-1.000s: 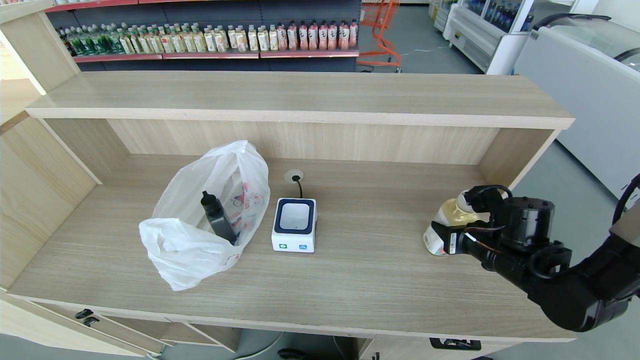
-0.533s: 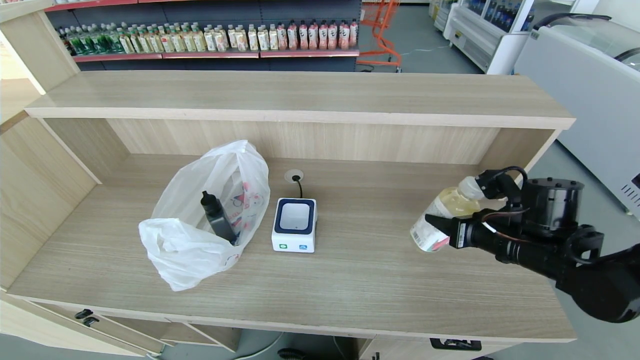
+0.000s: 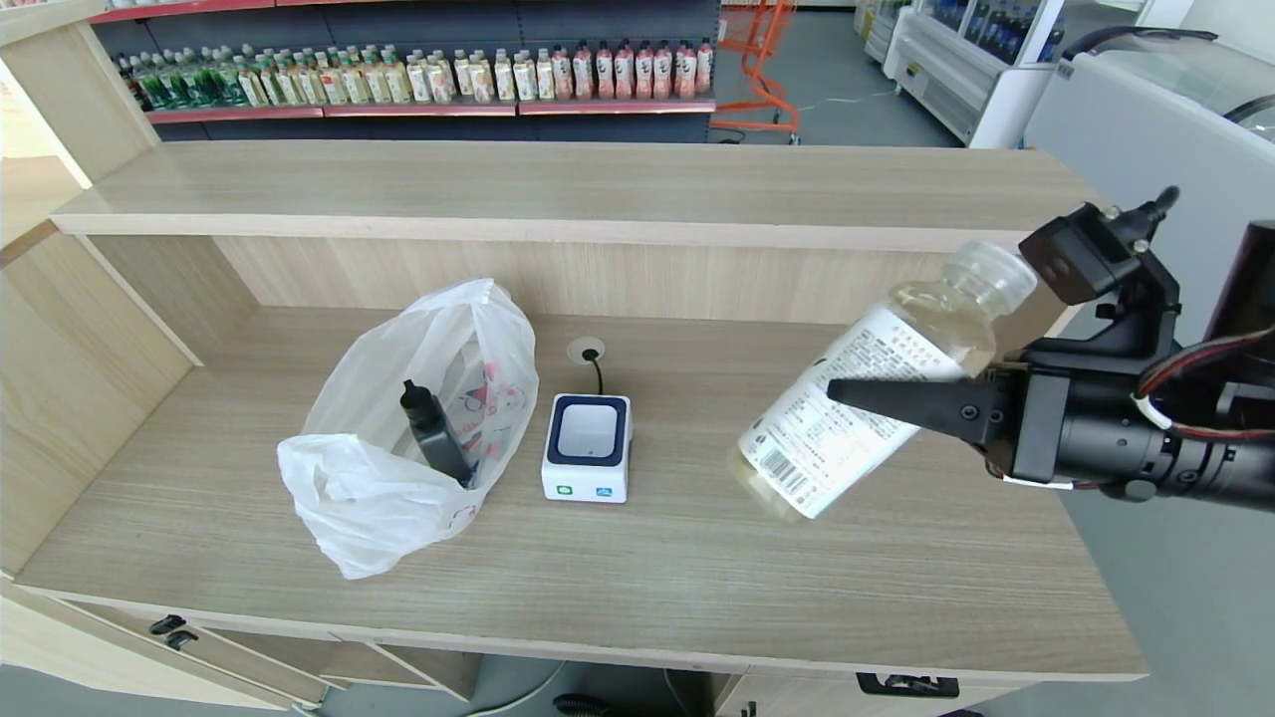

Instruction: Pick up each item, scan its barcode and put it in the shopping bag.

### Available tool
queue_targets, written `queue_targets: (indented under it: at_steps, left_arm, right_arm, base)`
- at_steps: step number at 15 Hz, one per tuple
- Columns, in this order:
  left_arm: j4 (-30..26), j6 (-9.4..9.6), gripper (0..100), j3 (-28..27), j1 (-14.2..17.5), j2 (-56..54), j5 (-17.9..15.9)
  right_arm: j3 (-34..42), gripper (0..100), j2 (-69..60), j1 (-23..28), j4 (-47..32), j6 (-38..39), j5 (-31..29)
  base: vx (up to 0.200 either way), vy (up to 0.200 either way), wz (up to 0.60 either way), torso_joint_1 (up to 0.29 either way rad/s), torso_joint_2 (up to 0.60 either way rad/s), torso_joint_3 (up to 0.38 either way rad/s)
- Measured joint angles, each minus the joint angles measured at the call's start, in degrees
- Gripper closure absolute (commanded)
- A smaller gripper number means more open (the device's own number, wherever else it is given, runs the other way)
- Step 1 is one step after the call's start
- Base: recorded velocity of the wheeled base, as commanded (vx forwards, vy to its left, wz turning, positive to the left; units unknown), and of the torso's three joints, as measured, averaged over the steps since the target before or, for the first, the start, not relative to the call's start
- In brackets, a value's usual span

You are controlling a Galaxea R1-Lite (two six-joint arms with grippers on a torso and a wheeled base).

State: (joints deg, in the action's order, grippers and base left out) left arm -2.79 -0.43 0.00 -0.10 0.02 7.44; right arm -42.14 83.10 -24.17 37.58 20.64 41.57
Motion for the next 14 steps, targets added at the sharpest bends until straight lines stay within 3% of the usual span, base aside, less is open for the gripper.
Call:
queue_targets:
  at_steps: [3, 6, 14]
  left_arm:
    - [-0.02, 0.00, 0, 0.00, 0.00, 0.00, 0.00]
    - [-0.02, 0.00, 0, 0.00, 0.05, 0.00, 0.02]
    - [-0.02, 0.00, 0, 0.00, 0.00, 0.00, 0.00]
  right_arm:
    - [-1.71, 100, -1.16, -5.23, -0.11, 5.57, 1.78]
    - [-1.60, 100, -1.94, -8.24, -0.17, 5.72, 2.17]
    - [-1.35, 100, -2.68, -10.17, -2.04, 5.72, 4.50]
  base:
    - [0.000, 0.000, 0.00, 0.000, 0.00, 0.000]
    - [0.000, 0.000, 0.00, 0.000, 0.00, 0.000]
    - [0.000, 0.000, 0.00, 0.000, 0.00, 0.000]
